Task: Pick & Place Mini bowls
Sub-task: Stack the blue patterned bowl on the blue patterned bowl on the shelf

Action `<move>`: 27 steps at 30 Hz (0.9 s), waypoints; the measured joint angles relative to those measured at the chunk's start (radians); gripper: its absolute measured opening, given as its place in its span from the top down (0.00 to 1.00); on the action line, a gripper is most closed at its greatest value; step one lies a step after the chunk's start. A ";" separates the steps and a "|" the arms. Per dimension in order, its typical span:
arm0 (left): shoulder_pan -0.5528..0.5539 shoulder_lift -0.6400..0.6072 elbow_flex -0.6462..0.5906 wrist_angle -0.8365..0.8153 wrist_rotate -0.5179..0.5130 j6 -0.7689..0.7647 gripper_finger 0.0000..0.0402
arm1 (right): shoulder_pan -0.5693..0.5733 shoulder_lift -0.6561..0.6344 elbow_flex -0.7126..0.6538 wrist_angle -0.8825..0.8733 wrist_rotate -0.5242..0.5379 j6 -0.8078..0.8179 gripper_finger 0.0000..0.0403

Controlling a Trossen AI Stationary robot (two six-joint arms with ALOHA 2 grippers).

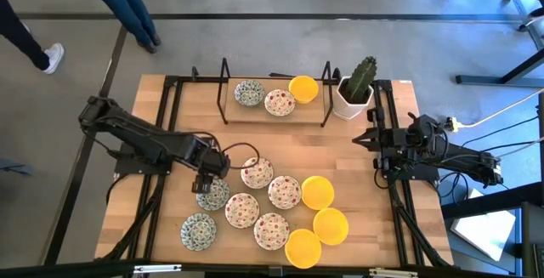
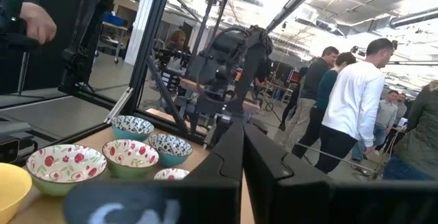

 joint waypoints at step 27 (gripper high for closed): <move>-0.027 0.267 -0.001 0.080 0.028 0.070 0.42 | 0.000 0.000 0.000 -0.004 0.000 -0.004 0.98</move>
